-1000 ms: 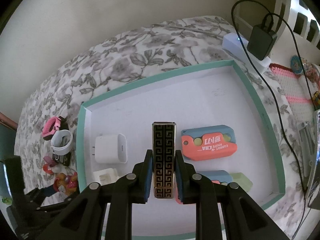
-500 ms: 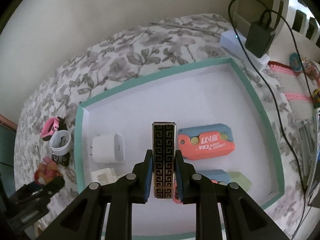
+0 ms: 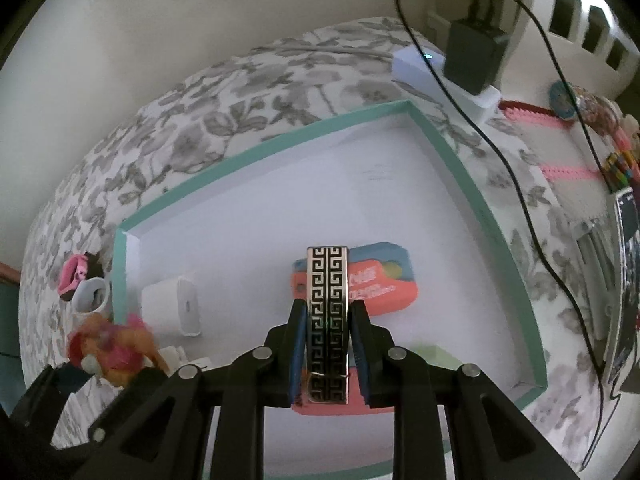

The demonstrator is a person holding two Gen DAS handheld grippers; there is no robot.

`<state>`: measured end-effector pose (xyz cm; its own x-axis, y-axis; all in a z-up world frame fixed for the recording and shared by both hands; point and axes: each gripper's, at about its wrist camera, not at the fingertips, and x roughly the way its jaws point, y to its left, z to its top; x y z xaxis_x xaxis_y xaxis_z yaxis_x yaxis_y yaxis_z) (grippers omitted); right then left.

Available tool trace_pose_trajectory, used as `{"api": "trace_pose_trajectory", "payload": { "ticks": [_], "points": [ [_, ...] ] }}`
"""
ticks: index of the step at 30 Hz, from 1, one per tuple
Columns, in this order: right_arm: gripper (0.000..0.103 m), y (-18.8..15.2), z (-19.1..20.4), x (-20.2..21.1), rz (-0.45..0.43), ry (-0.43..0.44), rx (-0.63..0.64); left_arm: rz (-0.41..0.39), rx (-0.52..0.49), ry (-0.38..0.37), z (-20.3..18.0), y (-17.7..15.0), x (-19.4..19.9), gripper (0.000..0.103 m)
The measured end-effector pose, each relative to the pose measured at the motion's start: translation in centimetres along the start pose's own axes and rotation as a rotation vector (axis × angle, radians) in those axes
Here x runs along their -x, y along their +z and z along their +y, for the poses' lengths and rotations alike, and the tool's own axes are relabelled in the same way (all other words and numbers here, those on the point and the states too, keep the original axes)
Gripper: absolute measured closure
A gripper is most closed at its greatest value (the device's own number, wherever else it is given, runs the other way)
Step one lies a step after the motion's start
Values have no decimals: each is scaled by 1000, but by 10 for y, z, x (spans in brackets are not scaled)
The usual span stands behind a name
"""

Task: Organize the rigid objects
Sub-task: 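Lower the bar and dog figure into the tray and open both grippers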

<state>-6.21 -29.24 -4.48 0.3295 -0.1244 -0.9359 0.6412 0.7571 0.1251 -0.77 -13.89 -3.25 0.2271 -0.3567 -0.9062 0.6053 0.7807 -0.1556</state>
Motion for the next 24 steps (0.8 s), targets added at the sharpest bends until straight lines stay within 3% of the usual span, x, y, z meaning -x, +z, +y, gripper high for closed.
{"api": "trace_pose_trajectory", "payload": {
  "ticks": [5,10,12,16,18,20,24],
  "points": [
    [73,-1,-3,-1,4,-12,-20,-37,33,12,6,2,4,17],
    [46,-2,-3,0,-5,-40,-21,-100,157,54,36,6,18,12],
    [30,-2,-1,0,-17,-42,-20,-130,221,78,53,6,26,12],
    [20,-2,5,1,-39,-37,3,-176,329,139,86,3,40,12],
    [5,-2,9,1,-53,-32,17,-181,370,153,100,0,44,12],
    [0,-3,14,3,-73,-20,30,-187,412,177,116,-2,49,12],
    [0,-3,27,13,-136,39,47,-214,499,210,150,-9,62,11]
  ]
}}
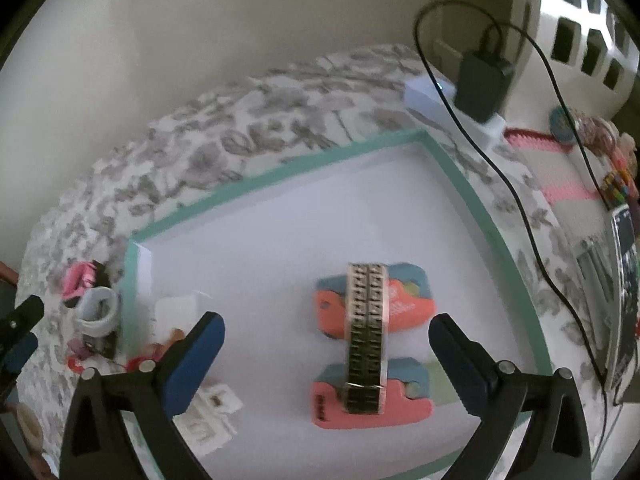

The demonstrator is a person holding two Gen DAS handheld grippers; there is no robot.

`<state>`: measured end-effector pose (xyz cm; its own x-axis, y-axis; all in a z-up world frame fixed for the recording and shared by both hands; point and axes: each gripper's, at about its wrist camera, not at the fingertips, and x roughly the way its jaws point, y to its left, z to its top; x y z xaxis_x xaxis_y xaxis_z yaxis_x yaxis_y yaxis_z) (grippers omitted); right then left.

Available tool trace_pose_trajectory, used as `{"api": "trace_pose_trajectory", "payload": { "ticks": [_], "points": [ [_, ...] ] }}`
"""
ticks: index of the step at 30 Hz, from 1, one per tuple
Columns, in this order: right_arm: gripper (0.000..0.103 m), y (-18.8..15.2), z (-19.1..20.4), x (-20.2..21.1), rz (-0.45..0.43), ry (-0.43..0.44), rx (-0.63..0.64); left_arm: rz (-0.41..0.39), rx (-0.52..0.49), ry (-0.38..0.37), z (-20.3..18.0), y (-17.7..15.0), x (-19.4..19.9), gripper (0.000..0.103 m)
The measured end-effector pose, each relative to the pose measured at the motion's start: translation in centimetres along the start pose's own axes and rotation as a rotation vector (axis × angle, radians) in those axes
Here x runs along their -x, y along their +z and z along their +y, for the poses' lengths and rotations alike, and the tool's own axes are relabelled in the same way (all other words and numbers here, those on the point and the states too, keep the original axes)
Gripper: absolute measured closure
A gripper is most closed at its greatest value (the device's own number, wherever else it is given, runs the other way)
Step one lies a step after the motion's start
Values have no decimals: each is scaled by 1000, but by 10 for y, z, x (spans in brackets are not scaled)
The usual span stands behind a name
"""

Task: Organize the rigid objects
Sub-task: 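Lower the bar and dog figure into the tray and open both grippers, then grasp the pink tube with the left gripper while the right grasps the white watch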

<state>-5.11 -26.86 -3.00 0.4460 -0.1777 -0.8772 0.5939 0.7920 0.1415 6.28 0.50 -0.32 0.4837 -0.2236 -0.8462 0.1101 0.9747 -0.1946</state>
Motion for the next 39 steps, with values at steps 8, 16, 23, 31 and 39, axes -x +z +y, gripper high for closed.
{"api": "trace_pose_trajectory", "payload": {
  "ticks": [8,16,23,31,39],
  "points": [
    [0,-3,72,19,-78,179,141,-37,148,72,66,15,6,11],
    [0,-19,150,-7,54,307,268,118,148,85,83,7,-22,11],
    [7,-24,177,-33,119,345,272,230,262,10,96,-5,-45,11],
    [28,-15,186,-38,113,365,257,274,360,-38,103,-10,-57,12],
    [32,-19,183,-61,212,387,185,296,376,-53,102,-9,-61,12]
  ]
}}
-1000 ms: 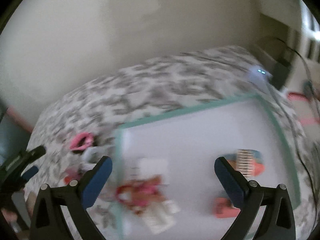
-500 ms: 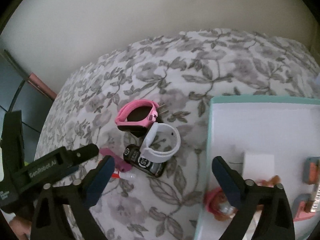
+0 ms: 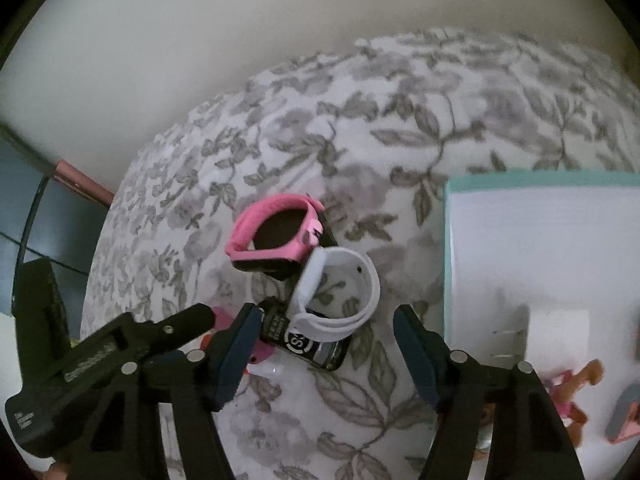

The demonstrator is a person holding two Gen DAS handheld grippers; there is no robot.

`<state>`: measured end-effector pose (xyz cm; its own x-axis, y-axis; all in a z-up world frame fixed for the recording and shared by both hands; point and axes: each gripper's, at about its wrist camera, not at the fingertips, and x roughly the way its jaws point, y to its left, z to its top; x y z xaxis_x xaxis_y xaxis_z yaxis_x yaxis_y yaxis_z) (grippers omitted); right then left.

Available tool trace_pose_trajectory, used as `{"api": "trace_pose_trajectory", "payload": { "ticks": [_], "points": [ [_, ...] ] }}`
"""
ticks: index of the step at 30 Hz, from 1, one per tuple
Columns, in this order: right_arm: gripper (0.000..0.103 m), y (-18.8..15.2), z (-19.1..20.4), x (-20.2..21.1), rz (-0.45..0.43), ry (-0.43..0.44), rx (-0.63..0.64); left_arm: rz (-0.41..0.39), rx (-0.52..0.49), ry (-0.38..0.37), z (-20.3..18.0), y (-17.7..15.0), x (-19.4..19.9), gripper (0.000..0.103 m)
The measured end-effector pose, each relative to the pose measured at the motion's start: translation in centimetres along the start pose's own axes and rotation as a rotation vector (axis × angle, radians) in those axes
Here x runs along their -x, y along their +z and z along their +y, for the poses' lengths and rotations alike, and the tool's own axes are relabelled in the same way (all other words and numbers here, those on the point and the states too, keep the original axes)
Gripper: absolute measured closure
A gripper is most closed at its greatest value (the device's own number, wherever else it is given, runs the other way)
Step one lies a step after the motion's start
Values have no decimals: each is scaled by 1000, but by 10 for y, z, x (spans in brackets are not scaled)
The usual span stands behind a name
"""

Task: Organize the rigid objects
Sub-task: 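Grasp the pink tube with the left gripper while the right grasps the white watch, then carry the pink tube and white watch into the tray and open both grippers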

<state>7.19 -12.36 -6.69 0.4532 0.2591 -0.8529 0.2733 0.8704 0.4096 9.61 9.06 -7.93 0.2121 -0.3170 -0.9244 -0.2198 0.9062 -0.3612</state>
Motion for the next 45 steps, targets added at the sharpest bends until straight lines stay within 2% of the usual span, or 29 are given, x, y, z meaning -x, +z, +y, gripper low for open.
{"api": "trace_pose_trajectory", "payload": {
  "ticks": [2,6,9,11,12,14,16,18,20,26,32,39,43,45],
  "points": [
    [33,1,-4,-3,3,30,-30,21,19,-20,1,-1,-4,14],
    [41,5,-13,-5,-10,82,-89,11,13,-4,-1,0,-3,18],
    [43,7,-14,-5,-24,77,-100,10,13,-6,-2,0,-6,18],
    [49,7,-12,-6,-29,50,-86,6,3,5,-3,0,-5,20],
    [49,6,-11,-6,-33,45,-77,3,-3,7,-6,0,-5,23],
    [49,6,-10,-6,-34,40,-71,-4,-22,24,-8,0,-5,43],
    [49,6,-12,-5,-35,43,-76,-6,-38,20,-12,0,-6,53],
    [49,6,-14,-4,-33,44,-84,-12,-52,16,-15,-1,-7,59],
    [49,4,-17,-3,-32,43,-90,-24,-76,6,-19,-3,-7,72],
    [50,1,-20,7,-42,39,-86,-43,-112,-4,-26,-3,-5,84],
    [50,1,-23,21,-70,47,-93,-77,-116,-45,-27,0,11,92],
    [50,4,-29,57,-147,61,-115,-130,-134,-124,-36,3,40,92],
    [50,5,-36,77,-179,41,-129,-159,-141,-189,-40,0,62,92],
    [50,5,-40,87,-198,33,-135,-183,-157,-198,-44,0,71,92]
  ]
}}
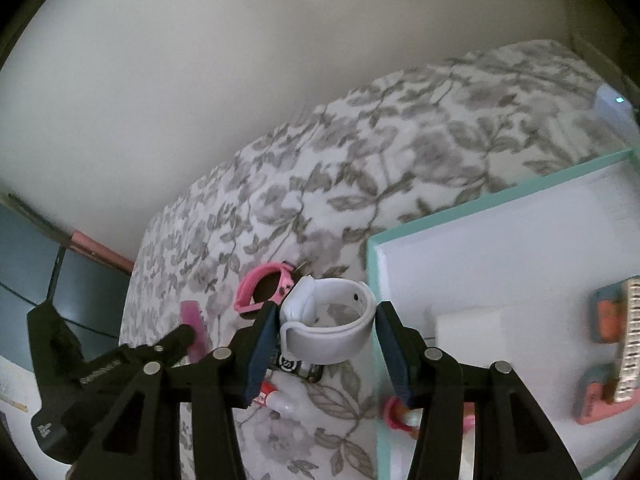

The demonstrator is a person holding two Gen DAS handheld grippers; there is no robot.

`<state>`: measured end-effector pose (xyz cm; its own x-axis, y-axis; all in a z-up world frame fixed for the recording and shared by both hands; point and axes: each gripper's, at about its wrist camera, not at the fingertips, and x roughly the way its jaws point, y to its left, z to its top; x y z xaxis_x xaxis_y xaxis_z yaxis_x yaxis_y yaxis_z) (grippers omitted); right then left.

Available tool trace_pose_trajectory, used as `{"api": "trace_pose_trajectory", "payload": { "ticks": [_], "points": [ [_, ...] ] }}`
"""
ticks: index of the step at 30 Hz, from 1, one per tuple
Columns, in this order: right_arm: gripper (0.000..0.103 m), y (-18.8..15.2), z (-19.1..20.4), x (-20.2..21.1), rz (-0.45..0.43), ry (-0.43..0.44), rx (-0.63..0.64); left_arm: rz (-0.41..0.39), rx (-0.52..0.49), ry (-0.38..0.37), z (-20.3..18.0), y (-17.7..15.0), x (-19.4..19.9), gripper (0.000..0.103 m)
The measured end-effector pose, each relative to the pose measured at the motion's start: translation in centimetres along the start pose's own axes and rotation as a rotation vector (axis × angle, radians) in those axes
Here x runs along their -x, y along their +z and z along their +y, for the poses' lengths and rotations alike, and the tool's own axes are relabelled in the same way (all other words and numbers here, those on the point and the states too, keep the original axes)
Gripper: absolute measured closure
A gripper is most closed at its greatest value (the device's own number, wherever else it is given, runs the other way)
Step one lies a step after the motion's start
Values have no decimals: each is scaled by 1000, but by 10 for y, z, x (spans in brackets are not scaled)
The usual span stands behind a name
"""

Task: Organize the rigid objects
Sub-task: 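Carry the pink tube and white watch into the tray and open both grippers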

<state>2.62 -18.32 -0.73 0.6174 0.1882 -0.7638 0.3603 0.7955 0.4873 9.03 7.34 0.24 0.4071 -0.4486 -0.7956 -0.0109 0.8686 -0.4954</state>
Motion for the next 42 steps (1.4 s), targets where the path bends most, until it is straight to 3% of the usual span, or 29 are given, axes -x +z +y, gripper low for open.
{"api": "trace_pose_trajectory", "payload": {
  "ticks": [9,15,23,32,42],
  "points": [
    [50,9,-21,27,-45,-26,-36,-4,-18,-23,-9,-1,10,92],
    [50,15,-48,40,-76,-211,-27,63,-104,-87,-53,-23,-8,92],
    [50,20,-113,69,-130,-343,-163,175,-264,-201,-133,-74,-43,92],
    [50,16,-141,75,-130,-404,-225,267,-414,-211,-176,-120,-77,92],
    [49,13,-140,61,-76,-414,-205,286,-445,-168,-175,-121,-83,92]
  ]
}}
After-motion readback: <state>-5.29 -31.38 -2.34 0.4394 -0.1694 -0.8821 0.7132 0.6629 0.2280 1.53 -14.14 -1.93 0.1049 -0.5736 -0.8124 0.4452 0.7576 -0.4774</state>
